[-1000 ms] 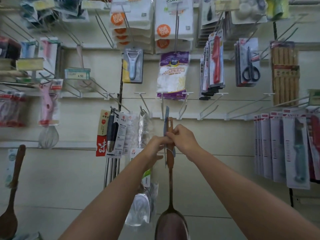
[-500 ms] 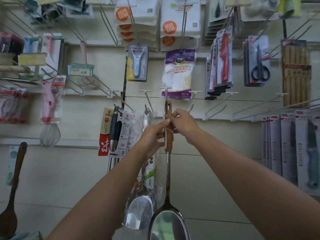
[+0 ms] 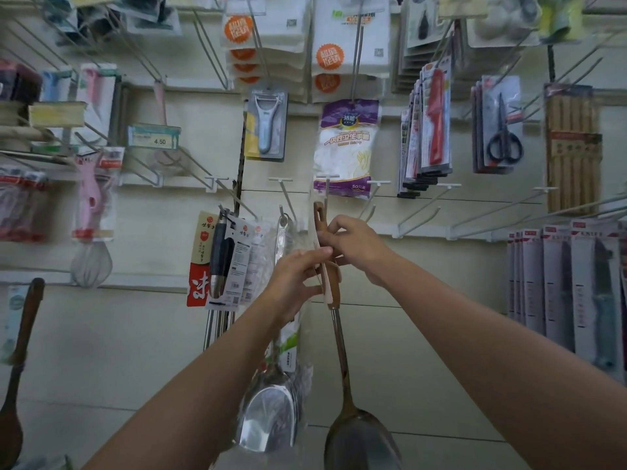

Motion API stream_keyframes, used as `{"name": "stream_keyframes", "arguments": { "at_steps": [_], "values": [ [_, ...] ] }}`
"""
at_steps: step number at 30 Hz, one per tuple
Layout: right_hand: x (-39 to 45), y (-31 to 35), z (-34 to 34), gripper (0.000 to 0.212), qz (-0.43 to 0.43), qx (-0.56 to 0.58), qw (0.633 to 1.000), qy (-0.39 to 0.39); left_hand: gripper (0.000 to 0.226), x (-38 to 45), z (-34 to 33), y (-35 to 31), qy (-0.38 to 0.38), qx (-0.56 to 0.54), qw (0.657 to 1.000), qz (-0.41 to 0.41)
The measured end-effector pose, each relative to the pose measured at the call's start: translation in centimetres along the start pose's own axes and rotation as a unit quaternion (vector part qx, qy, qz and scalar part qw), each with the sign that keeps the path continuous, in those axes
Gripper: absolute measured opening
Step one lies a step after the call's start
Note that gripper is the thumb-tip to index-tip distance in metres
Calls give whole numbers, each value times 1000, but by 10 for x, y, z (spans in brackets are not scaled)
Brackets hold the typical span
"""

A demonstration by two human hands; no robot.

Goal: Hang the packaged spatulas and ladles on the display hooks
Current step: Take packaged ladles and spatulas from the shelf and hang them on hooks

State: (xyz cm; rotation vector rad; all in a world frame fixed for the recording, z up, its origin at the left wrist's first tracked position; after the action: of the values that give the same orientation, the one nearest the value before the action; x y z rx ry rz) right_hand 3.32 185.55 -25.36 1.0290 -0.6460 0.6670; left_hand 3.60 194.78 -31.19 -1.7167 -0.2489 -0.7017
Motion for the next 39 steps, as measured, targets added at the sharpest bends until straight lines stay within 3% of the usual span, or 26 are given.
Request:
{"name": "stream_keyframes", "arguments": {
  "at_steps": [3,8,14,24,31,39],
  "values": [
    [3,6,-2,24,2,-11,1000,-9,35,2,4,-4,-2,-6,1000,3],
    [9,4,0,26,-18,-10,999,-39,16,5,3,-11,-11,11,1000,12],
    [21,2,3,33,-36,-30,997,-69,22,18,6,-12,-38,11,999,32],
    [28,11,13,27,-22,-25,996,-85,31,27,-5,-26,-22,69,997,28],
    [25,16,22,32,-18,-113,985,-129,32,32,-7,-22,-17,65,996,56],
    [37,-4,10,25,-56,-36,989,-129,38,46,4,-11,-51,95,989,102]
  ]
}}
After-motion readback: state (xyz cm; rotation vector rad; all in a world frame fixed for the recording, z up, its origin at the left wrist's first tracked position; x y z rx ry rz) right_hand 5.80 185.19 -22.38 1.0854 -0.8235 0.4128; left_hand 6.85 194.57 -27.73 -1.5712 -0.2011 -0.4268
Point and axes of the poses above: each hand's wrist, its own x-axis towards the middle knuckle, its own z-axis out of the back of the hand, y = z × x, the point moved 8 cm from there along x, towards the middle knuckle, and after that the axes turned 7 degrees about z, right-handed, at the moved point
